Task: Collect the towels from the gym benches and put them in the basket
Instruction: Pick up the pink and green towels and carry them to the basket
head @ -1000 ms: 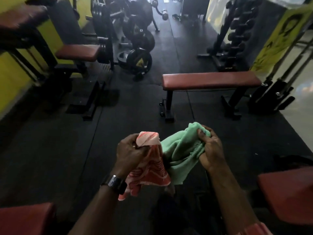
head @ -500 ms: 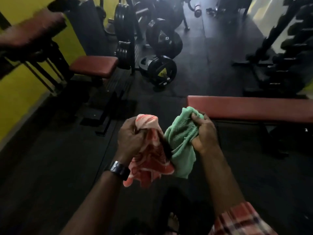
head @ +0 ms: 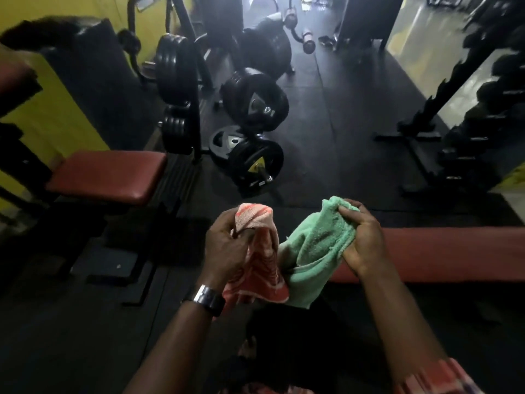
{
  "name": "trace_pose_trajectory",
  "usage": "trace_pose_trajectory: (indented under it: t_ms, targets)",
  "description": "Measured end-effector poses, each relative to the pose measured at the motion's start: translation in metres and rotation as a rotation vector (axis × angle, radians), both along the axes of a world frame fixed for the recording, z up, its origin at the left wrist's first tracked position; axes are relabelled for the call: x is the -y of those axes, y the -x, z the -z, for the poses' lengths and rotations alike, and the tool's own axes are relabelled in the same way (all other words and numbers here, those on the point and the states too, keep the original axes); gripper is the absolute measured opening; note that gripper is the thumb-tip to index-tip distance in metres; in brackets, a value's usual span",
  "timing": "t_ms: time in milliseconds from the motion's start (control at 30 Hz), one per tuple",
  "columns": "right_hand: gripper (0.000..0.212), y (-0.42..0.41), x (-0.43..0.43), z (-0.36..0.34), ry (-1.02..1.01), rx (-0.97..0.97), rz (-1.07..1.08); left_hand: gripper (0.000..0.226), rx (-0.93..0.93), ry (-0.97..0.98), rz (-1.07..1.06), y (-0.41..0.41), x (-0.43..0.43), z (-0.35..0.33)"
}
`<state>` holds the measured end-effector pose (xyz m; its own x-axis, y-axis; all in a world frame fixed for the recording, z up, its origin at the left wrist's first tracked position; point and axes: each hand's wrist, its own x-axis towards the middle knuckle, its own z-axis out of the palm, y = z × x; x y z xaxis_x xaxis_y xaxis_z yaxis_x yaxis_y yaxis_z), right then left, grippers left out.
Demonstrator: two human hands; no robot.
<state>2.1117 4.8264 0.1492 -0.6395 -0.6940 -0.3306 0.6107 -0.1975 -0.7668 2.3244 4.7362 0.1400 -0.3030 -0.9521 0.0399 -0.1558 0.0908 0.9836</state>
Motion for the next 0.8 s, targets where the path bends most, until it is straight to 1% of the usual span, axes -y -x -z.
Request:
trace_pose_trajectory:
  t_ms: [100,267,400,433,633,733,800]
  targets:
    - [0.017,0.036,0.052,-0.011,0.030,0.008,0.047,0.036,0.042,0.025,0.071,0.042,0.075,-0.009]
    - [0.023,0.101,0.118,-0.009,0.124,0.064,0.169,0.040,0.064,0.042,0.162,0.118,0.166,-0.005]
    - [0.027,0.172,0.181,0.006,0.198,0.080,0.206,0.039,0.100,0.080,0.226,0.196,0.242,0.007]
    - [0.027,0.200,0.207,0.010,0.212,0.096,0.209,0.039,0.105,0.091,0.236,0.225,0.269,0.008]
    - [0.023,0.329,0.319,0.003,0.156,0.117,0.232,0.038,0.174,0.081,0.326,0.347,0.377,-0.007]
    - [0.022,0.388,0.367,-0.005,0.102,0.084,0.238,0.030,0.155,0.107,0.346,0.408,0.422,-0.018]
    - [0.021,0.427,0.393,-0.007,0.086,0.070,0.252,0.031,0.125,0.103,0.332,0.451,0.449,-0.018]
